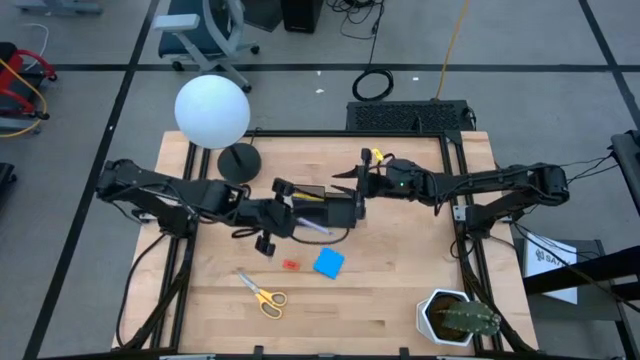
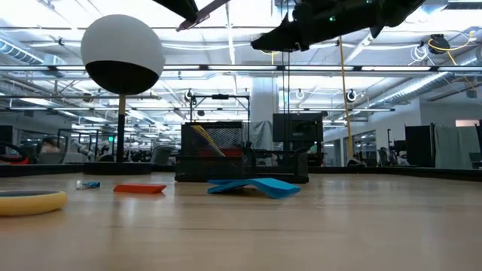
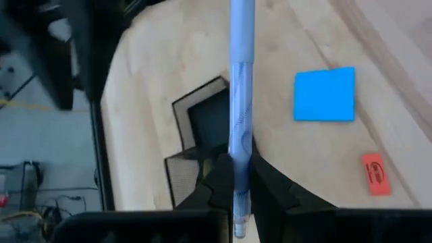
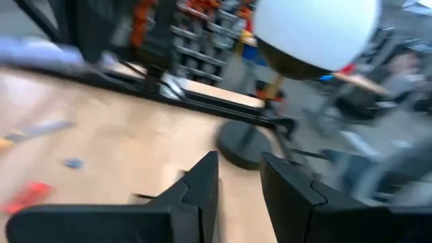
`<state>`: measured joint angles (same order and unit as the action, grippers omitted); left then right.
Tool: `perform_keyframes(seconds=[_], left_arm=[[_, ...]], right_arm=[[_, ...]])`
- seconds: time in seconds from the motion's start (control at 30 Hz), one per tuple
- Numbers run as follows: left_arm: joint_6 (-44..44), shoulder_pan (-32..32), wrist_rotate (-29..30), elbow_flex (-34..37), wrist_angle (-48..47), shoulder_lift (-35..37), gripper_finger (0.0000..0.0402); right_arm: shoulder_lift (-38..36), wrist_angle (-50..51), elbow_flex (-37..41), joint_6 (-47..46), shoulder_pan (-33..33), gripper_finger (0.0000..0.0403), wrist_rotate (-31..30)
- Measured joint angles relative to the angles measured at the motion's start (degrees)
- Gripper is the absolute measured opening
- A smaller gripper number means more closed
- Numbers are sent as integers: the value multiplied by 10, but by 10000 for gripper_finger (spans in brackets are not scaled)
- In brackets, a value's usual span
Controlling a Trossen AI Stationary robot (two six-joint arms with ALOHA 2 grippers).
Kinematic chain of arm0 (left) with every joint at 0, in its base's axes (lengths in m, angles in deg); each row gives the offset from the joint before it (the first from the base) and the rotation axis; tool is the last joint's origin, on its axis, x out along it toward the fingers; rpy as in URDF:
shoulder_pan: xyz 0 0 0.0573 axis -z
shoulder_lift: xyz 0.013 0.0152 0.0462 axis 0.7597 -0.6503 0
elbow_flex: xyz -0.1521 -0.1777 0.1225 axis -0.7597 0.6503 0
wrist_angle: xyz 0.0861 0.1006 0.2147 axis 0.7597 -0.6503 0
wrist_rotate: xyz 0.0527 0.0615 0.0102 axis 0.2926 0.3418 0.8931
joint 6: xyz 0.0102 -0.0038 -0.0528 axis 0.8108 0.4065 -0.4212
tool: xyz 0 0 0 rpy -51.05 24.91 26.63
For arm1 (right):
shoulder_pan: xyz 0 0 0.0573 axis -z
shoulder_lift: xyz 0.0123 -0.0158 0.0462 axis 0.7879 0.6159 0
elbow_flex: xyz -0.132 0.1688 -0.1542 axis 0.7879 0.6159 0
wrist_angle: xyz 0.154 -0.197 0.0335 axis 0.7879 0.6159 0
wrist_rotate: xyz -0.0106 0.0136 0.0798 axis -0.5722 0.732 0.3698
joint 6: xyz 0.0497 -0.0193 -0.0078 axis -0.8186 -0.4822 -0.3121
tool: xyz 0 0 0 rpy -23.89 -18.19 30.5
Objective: Pick and place office supplies into organizer
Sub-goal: Put the white pen into the desk organizer
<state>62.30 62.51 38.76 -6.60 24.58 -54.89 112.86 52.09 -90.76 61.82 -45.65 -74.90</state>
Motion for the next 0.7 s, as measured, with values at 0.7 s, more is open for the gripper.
perform_keyframes(seconds=[0.7], left_arm=[[-164, -99, 14, 1, 8, 48, 27]], right_arm=[[-4, -73, 0, 403, -176, 100, -548]])
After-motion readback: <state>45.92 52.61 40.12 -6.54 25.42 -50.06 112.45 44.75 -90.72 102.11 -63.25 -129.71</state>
